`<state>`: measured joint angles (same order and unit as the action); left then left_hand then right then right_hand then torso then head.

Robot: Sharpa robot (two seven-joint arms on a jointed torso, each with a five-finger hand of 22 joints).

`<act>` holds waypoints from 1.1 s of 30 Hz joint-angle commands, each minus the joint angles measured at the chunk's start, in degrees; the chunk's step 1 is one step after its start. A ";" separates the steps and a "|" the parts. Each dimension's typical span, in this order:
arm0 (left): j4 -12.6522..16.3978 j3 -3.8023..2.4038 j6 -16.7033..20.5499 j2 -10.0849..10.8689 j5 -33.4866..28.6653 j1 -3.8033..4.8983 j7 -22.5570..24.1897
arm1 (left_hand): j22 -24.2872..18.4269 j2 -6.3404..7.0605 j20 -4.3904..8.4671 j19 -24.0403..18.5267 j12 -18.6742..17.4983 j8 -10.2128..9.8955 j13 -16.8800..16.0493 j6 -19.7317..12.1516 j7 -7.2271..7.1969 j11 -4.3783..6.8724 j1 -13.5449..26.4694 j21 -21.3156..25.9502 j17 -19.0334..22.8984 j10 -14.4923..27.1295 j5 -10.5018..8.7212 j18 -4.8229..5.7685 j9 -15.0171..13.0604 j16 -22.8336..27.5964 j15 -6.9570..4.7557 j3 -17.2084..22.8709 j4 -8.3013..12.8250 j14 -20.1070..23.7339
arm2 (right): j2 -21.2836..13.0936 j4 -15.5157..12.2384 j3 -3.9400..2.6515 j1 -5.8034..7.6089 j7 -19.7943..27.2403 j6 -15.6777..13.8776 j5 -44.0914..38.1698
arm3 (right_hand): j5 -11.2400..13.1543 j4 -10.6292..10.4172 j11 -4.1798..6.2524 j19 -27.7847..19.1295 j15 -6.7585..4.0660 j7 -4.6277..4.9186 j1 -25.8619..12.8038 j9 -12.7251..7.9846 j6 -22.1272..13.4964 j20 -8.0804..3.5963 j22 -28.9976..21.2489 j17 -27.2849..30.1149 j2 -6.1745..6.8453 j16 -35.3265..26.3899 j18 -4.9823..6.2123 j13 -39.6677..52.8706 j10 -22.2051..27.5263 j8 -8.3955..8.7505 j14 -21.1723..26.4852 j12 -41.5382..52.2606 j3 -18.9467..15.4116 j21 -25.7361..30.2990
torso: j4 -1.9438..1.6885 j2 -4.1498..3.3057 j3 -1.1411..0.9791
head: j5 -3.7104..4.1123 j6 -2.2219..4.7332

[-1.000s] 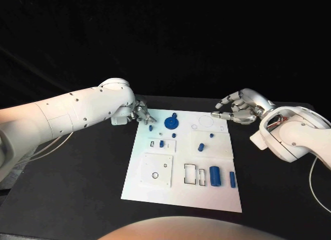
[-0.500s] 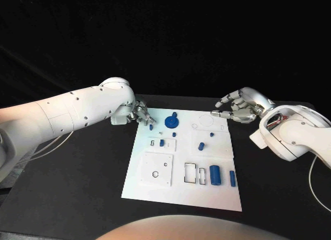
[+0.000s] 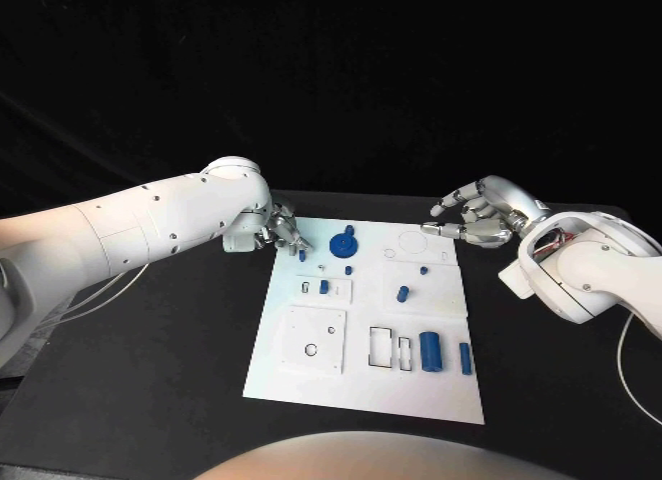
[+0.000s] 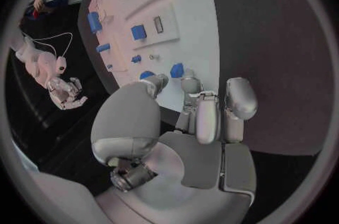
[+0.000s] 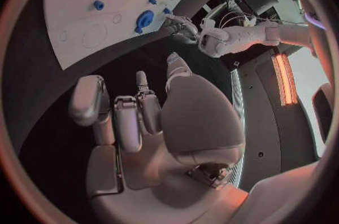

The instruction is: Assemble the parts on the task board

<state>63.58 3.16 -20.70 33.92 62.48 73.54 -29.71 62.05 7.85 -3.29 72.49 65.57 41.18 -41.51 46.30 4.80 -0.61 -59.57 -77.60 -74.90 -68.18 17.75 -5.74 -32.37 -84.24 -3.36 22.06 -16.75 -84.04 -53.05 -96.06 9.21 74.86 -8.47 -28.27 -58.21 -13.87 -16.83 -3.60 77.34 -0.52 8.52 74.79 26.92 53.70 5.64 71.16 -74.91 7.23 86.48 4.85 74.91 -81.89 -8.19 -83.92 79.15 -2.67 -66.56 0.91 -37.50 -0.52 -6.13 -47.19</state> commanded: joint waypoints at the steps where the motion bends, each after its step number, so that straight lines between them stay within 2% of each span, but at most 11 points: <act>1: -0.06 0.01 -0.82 -0.19 -1.13 -0.02 0.32 | -0.01 -0.13 -0.23 -0.28 0.13 -0.35 0.09 0.53 -0.02 0.09 -1.05 0.21 -0.87 0.32 -0.05 -0.10 0.14 0.15 0.44 0.09 0.24 -2.37 | 0.05 -0.01 0.00 -0.05 0.34 0.13 -0.54 | -0.27 0.03 0.10 0.05 -0.11 -0.29 -0.55 0.05 -0.28 -0.17 0.01 -2.82 -0.09 -0.22 0.73 4.12 0.09 -0.21 -3.53 -0.26 -0.29 0.26 | 0.03 -0.05 -0.01 | -0.02 -0.04; 10: -0.12 0.05 -0.52 -0.29 -1.62 -0.07 0.38 | 0.05 -0.83 -0.21 -0.28 0.28 -0.47 0.35 0.76 -0.10 0.16 -3.77 0.22 -0.87 0.44 0.01 -0.10 0.45 0.14 0.40 0.47 0.48 -2.37 | 0.09 0.02 0.00 -0.05 0.26 0.21 -0.54 | -0.27 0.03 0.10 0.05 -0.11 -0.29 -0.55 0.05 -0.28 -0.17 0.01 -2.82 -0.09 -0.22 0.73 4.12 0.09 -0.21 -3.53 -0.26 -0.29 0.26 | 0.01 -0.05 0.02 | 0.06 -0.19; 15: -0.21 0.06 -0.32 -0.30 -2.77 -0.08 0.49 | -0.08 -2.16 -0.03 -0.43 0.19 -0.12 0.94 0.92 -0.43 0.46 -9.08 0.34 -0.87 0.71 -0.11 -0.15 0.47 0.12 0.16 2.05 1.65 -2.38 | 0.11 0.03 0.00 -0.05 0.24 0.28 -0.54 | -0.28 0.04 0.11 0.10 -0.11 -0.30 -0.51 0.07 -0.29 -0.17 0.06 -2.86 -0.21 -0.22 0.71 4.17 0.04 -0.24 -3.55 -0.21 -0.32 0.24 | 0.00 -0.04 -0.01 | 0.09 -0.26; 24: -0.35 0.10 -0.40 -0.32 -4.78 -0.08 0.67 | -0.22 -2.86 0.05 -0.63 -0.06 0.06 1.63 0.37 -0.48 0.54 -13.44 0.48 -0.79 0.96 -0.32 -0.18 0.45 0.16 0.10 4.57 3.47 -2.36 | 0.15 0.03 0.00 -0.05 0.23 0.31 -0.54 | -0.28 0.04 0.11 0.10 -0.11 -0.30 -0.51 0.07 -0.29 -0.17 0.06 -2.86 -0.21 -0.22 0.71 4.17 0.04 -0.24 -3.55 -0.21 -0.32 0.24 | -0.01 0.00 -0.01 | -0.03 -0.27; 26: -0.32 0.10 -0.09 -0.25 -5.04 -0.08 0.73 | -0.17 -3.18 0.09 -0.66 -0.24 0.27 1.93 -0.13 -0.21 0.45 -15.79 0.47 -0.85 0.99 -0.36 -0.20 0.32 0.12 0.13 7.78 5.33 -2.41 | 0.14 0.03 0.00 -0.05 0.23 0.31 -0.54 | -0.28 0.04 0.11 0.10 -0.11 -0.30 -0.51 0.07 -0.29 -0.17 0.06 -2.86 -0.21 -0.22 0.71 4.17 0.04 -0.24 -3.55 -0.21 -0.32 0.24 | -0.01 -0.02 -0.02 | -0.04 -0.27; 28: -0.22 0.11 0.24 -0.12 -5.23 -0.09 0.77 | -0.11 -2.88 0.01 -0.65 -0.29 0.71 2.10 -0.20 -0.20 0.37 -16.25 0.43 -0.91 0.88 -0.41 -0.18 0.05 0.09 0.22 9.89 6.19 -2.44 | 0.14 0.02 0.00 -0.05 0.23 0.32 -0.54 | -0.28 0.04 0.11 0.10 -0.11 -0.30 -0.51 0.07 -0.29 -0.17 0.06 -2.86 -0.21 -0.22 0.71 4.17 0.04 -0.24 -3.55 -0.21 -0.32 0.24 | 0.00 -0.02 -0.02 | -0.04 -0.26; 33: 0.79 0.04 1.98 0.71 -6.64 -0.11 0.90 | 0.25 -2.00 -0.05 -0.46 -0.18 1.88 2.24 -0.24 -0.21 0.39 -15.45 0.23 -1.20 0.39 -0.42 -0.14 -0.67 -0.06 0.24 13.87 7.35 -2.58 | 0.12 0.00 0.00 -0.05 0.26 0.32 -0.54 | -0.28 0.04 0.11 0.10 -0.11 -0.30 -0.51 0.07 -0.29 -0.17 0.06 -2.86 -0.21 -0.22 0.71 4.17 0.04 -0.24 -3.55 -0.21 -0.32 0.24 | 0.01 -0.04 -0.03 | -0.13 -0.18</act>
<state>64.01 3.27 -20.13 34.57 57.88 73.44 -29.51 62.25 5.73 -3.28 72.05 65.56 42.90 -39.36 46.07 4.99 -0.12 -74.80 -77.38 -74.90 -67.47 17.26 -5.75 -31.78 -84.24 -3.36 30.62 -14.56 -84.04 -52.96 -96.01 9.22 74.84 -8.50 -28.25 -58.21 -13.87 -16.83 -3.60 77.34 -0.52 8.52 74.79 26.91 53.70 5.64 71.16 -74.91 7.23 86.48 4.85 74.92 -81.89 -8.19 -83.92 79.15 -2.67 -66.56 0.90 -37.52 -0.54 -6.20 -47.42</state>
